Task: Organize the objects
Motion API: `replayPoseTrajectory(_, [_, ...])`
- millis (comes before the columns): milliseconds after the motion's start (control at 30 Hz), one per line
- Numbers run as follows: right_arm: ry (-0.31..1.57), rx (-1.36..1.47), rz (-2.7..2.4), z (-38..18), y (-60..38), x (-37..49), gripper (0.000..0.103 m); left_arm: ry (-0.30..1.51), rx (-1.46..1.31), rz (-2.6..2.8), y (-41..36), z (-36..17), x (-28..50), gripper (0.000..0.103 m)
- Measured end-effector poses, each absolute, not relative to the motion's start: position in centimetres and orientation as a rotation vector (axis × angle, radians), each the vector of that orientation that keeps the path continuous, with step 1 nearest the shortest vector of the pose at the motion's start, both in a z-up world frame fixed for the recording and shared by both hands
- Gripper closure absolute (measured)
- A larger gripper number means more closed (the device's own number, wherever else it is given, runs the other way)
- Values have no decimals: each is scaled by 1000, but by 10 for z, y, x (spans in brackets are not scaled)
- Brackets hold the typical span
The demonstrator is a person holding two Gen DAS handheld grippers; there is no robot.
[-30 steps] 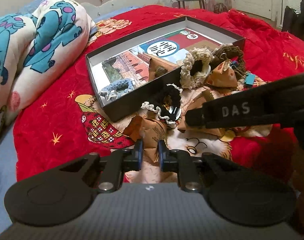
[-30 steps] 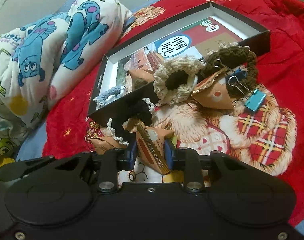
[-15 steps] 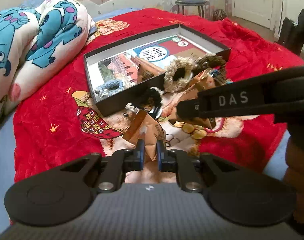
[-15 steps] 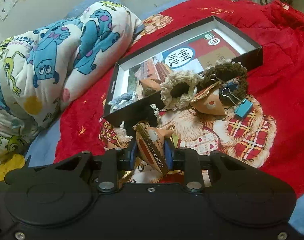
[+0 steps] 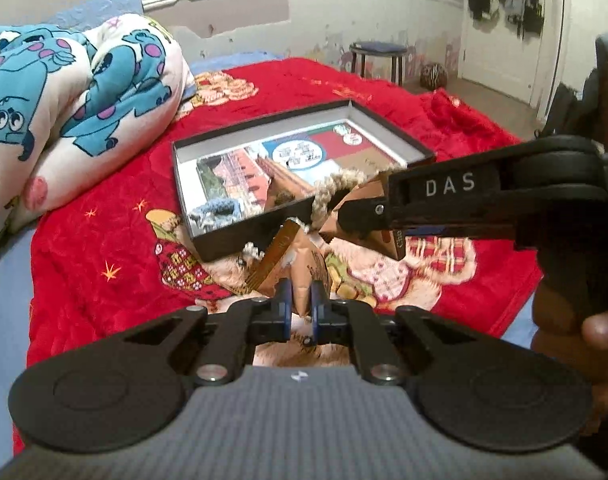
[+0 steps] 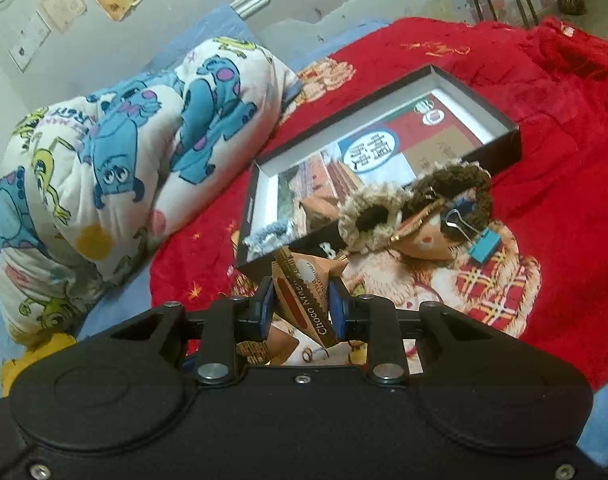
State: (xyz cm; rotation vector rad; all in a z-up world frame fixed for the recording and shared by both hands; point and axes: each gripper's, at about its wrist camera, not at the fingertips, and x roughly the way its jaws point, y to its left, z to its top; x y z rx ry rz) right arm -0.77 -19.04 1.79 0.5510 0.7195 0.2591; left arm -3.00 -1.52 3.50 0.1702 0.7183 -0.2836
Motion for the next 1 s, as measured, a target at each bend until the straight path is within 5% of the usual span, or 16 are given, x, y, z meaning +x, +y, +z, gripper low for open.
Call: replayPoseTrajectory(1000, [595, 547, 238, 64, -216, 79, 76, 517, -53, -237, -7, 71, 75, 99])
